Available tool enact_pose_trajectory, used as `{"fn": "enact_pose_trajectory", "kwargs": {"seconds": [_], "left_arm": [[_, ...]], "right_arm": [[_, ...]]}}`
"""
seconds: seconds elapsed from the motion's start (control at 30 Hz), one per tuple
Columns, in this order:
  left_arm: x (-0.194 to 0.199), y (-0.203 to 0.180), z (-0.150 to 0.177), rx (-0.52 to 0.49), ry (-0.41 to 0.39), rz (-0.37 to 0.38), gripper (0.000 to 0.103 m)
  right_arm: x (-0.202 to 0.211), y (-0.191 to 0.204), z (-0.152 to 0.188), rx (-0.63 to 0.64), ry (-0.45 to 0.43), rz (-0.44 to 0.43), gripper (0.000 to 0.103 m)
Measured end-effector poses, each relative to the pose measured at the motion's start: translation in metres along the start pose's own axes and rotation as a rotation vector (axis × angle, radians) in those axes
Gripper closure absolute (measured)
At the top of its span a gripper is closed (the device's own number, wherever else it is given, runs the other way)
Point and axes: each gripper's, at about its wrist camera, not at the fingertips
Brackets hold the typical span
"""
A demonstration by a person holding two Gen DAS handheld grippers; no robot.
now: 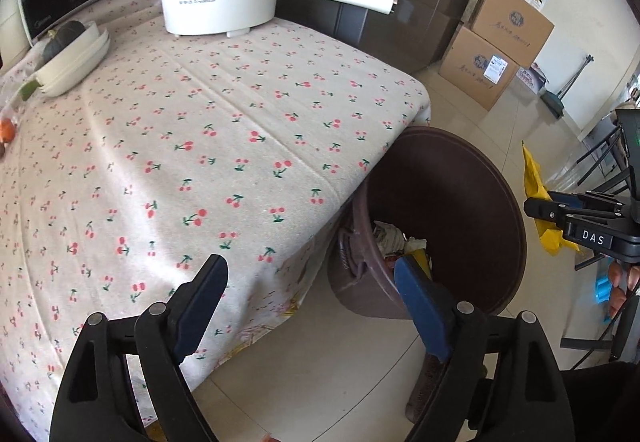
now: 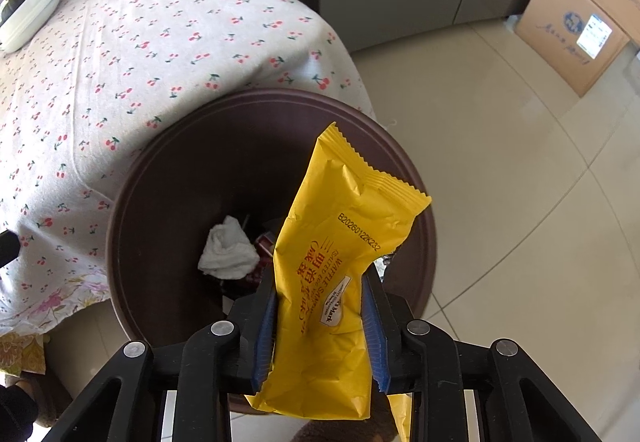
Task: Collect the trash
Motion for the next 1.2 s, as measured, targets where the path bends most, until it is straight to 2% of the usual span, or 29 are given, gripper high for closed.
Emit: {"fn": "enact_pose_trajectory", "kwargs": {"seconds": [0.1, 0.13, 0.17, 0.2, 0.23, 0.47, 0.6, 0.73, 0.83, 1.03, 1.2], "left_arm": [[0.006, 0.014, 0.003, 0.018, -0.01, -0.026, 0.013], [0.008, 0.018, 0.004, 0.024, -0.009, -0.036, 0.012], [0.01, 0.022, 0.006, 0.03, -0.01, -0.046, 0.012], [0.012, 0.026, 0.008, 0.034, -0.013, -0.054, 0.012], [0.015, 0.029, 0.01, 0.038, -0.015, -0.062, 0.012], [0.031, 0.044, 0.022, 0.05, -0.023, -0.106, 0.012], [0.041, 0.055, 0.032, 0.067, -0.032, -0.151, 0.004], [0.055, 0.065, 0.043, 0.097, -0.059, -0.182, 0.0], [0.067, 0.073, 0.051, 0.123, -0.085, -0.198, 0.0], [0.085, 0.083, 0.066, 0.188, -0.083, -0.187, 0.0], [0.102, 0.071, 0.077, 0.174, -0.124, -0.189, 0.0]], "right_arm": [[0.0, 0.006, -0.005, 0.0, -0.018, 0.005, 0.062], [0.001, 0.007, -0.006, -0.006, -0.026, 0.006, 0.05], [0.001, 0.008, -0.008, -0.016, -0.035, 0.007, 0.044], [0.002, 0.009, -0.009, -0.03, -0.044, 0.005, 0.031], [0.003, 0.01, -0.01, -0.039, -0.052, 0.003, 0.027], [0.011, 0.027, -0.011, -0.033, -0.066, 0.003, 0.023], [0.018, 0.038, -0.005, -0.035, -0.072, -0.014, 0.019], [0.029, 0.05, 0.003, -0.033, -0.092, -0.03, 0.01], [0.039, 0.06, 0.01, 0.002, -0.118, -0.011, 0.001], [0.051, 0.076, 0.028, 0.032, -0.14, 0.026, 0.001], [0.067, 0.094, 0.043, 0.065, -0.201, 0.047, 0.001]]}}
Point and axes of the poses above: each gripper's, at about its wrist camera, not at the fingertips, and x roughly against the way its jaws point, y to its left, z to its underside, and after that the axes turned 6 degrees about x, right-handed
